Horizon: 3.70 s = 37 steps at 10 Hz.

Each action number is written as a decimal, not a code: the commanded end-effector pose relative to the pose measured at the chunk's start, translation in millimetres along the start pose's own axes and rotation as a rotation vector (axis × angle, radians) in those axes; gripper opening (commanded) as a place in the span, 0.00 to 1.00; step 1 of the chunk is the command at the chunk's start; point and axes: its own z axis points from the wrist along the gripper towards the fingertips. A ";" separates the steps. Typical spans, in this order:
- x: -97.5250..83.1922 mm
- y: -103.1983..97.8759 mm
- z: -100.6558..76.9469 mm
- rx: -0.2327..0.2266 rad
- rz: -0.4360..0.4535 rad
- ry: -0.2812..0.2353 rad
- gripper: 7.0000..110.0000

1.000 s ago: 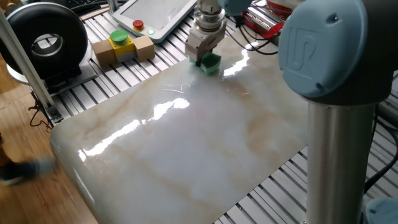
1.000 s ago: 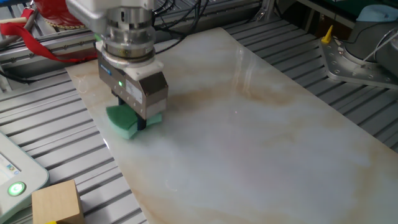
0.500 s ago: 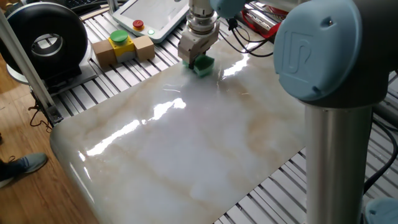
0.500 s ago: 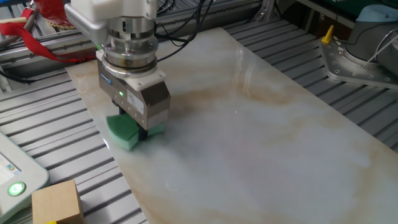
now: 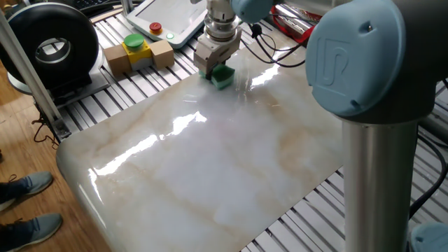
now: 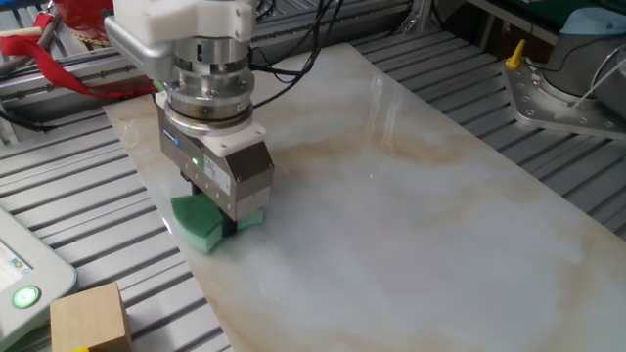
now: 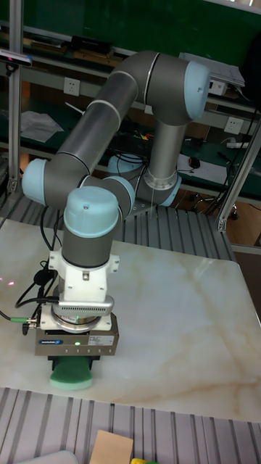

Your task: Clean the tabletop with a sponge

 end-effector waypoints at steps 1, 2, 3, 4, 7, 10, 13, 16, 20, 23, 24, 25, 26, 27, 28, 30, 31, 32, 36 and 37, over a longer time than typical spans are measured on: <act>-1.8 8.5 2.7 -0.013 0.021 -0.008 0.00; -1.9 9.2 3.0 -0.015 0.020 -0.008 0.00; -2.0 10.2 4.1 -0.016 0.020 -0.008 0.00; -1.6 11.3 6.0 -0.013 0.023 -0.008 0.00; -1.7 12.6 9.9 -0.013 0.021 -0.008 0.00; -0.8 14.4 8.3 -0.016 0.024 0.000 0.00; 1.3 15.8 6.6 -0.017 0.020 0.007 0.00; 3.2 21.1 8.9 -0.012 0.021 0.014 0.00; 2.4 29.3 6.7 -0.008 0.028 0.027 0.00; 0.8 38.6 4.8 0.006 0.041 0.027 0.00; 1.7 41.2 7.2 0.010 0.043 0.027 0.00; 2.6 43.2 8.4 0.013 0.046 0.029 0.00; 2.8 45.6 9.0 0.013 0.048 0.029 0.00; 3.2 49.4 8.8 0.011 0.053 0.032 0.00; 3.4 52.5 8.3 0.013 0.056 0.035 0.00; 2.8 56.3 7.4 0.013 0.057 0.037 0.00; 3.3 57.7 7.7 0.012 0.059 0.038 0.00; 2.9 59.3 7.2 0.011 0.060 0.038 0.00; 3.3 66.5 7.4 0.012 0.066 0.040 0.00; 3.5 69.1 7.5 0.012 0.069 0.040 0.00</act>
